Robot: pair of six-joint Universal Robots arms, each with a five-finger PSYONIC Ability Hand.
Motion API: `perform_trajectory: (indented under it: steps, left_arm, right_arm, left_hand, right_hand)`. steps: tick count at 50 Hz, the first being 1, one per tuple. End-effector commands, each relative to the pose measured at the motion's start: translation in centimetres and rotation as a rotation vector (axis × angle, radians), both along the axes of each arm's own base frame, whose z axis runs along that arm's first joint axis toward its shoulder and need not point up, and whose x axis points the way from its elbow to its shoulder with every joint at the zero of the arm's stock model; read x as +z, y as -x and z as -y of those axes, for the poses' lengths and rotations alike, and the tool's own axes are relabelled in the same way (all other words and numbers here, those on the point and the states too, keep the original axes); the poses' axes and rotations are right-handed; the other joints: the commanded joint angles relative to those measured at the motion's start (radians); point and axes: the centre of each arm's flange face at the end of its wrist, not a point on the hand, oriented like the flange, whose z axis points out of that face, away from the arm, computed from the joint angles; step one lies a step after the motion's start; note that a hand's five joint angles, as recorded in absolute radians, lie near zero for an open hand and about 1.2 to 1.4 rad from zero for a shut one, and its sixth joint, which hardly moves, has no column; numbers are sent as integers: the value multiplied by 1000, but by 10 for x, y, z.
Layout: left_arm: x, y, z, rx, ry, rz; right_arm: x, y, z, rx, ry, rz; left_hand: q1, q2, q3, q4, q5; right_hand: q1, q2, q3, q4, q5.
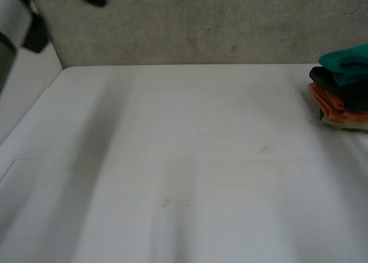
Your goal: Fold the laundry.
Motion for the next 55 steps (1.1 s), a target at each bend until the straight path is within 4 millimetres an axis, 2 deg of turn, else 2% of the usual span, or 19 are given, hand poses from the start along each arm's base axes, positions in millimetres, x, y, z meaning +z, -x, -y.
perform_trajectory:
  steps: [1, 2, 3, 5, 6, 7, 10, 11, 15, 18, 19, 22, 30, 33, 38, 45, 50, 52, 55]
  left_arm:
    - [-60, -77, 66, 395, -178, 302]
    - [-73, -82, 73, 418, -212, 347]
    - [-99, -92, 87, 455, -277, 441]
    - [-125, -104, 97, 489, -345, 528]
    - [-136, -110, 101, 505, -375, 567]
    - [-156, -122, 106, 545, -428, 633]
    - [-180, -146, 114, 618, -494, 690]
    - [-197, -158, 121, 648, -528, 708]
    - [-236, -167, 133, 663, -556, 731]
    - [-250, -166, 135, 660, -563, 747]
    - [-260, -166, 135, 652, -579, 779]
    - [-271, -163, 131, 629, -603, 883]
    - [-270, -158, 136, 622, -541, 1048]
    - [-269, -149, 144, 613, -500, 1039]
    - [-264, -119, 163, 586, -395, 991]
    - [-259, -108, 181, 597, -355, 912]
    - [-262, -109, 175, 612, -405, 877]
    - [-265, -114, 166, 613, -460, 865]
    - [-251, -118, 153, 609, -492, 836]
  right_arm:
    - [-60, -83, -53, 282, -278, -41]
    - [-70, -90, -59, 299, -320, -58]
    - [-76, -93, -62, 304, -343, -70]
    - [-89, -97, -67, 308, -383, -96]
    - [-101, -99, -69, 301, -414, -127]
    - [-108, -101, -70, 299, -429, -145]
    - [-129, -104, -74, 289, -465, -209]
    - [-134, -105, -74, 286, -474, -223]
    - [-149, -107, -75, 282, -506, -268]
    - [-157, -109, -75, 281, -530, -273]
    - [-159, -109, -75, 279, -537, -273]
    - [-165, -106, -75, 271, -552, -271]
    - [-174, -106, -74, 266, -536, -272]
    - [-180, -107, -72, 268, -546, -274]
    - [-188, -107, -72, 268, -565, -276]
    - [-189, -104, -67, 255, -556, -272]
    - [-189, -103, -66, 251, -557, -268]
    - [-188, -103, -66, 253, -554, -267]
    - [-184, -103, -63, 250, -542, -262]
  left_hand:
    - [6, -10, -10, -2, -14]
    - [3, -13, -13, -5, -17]
    - [3, -13, -13, -5, -17]
    - [0, -16, -16, -8, -20]
    - [0, -16, -16, -8, -20]
    - [-3, -19, -19, -11, -23]
    - [-6, -22, -22, -14, -26]
    - [-6, -22, -22, -14, -26]
    - [-6, -22, -22, -14, -26]
    - [-9, -24, -25, -17, -29]
    - [-11, -27, -28, -20, -32]
    - [-17, -33, -34, -26, -38]
    - [-27, -43, -43, -35, -47]
    - [-27, -43, -43, -35, -47]
    - [-27, -43, -43, -35, -47]
    - [-26, -42, -43, -35, -46]
    - [-26, -42, -43, -35, -46]
    - [-26, -42, -43, -35, -46]
    - [-26, -42, -43, -35, -46]
  right_hand:
    - [-54, -38, -35, -36, -46]
    - [-54, -38, -35, -36, -46]
    - [-54, -38, -35, -36, -46]
    - [-54, -38, -35, -36, -46]
    - [-54, -38, -35, -36, -46]
    - [-54, -38, -35, -36, -46]
    - [-54, -38, -35, -36, -46]
    - [-54, -38, -35, -36, -46]
    - [-54, -38, -35, -36, -46]
    - [-54, -38, -35, -36, -46]
    - [-54, -38, -35, -36, -46]
    - [-54, -38, -35, -36, -46]
    - [-54, -38, -35, -36, -46]
    - [-54, -38, -35, -36, -46]
    - [-54, -38, -35, -36, -46]
    - [-54, -38, -35, -36, -46]
    - [-54, -38, -35, -36, -46]
    - [-54, -38, -35, -36, -46]
    - [-54, -38, -35, -36, -46]
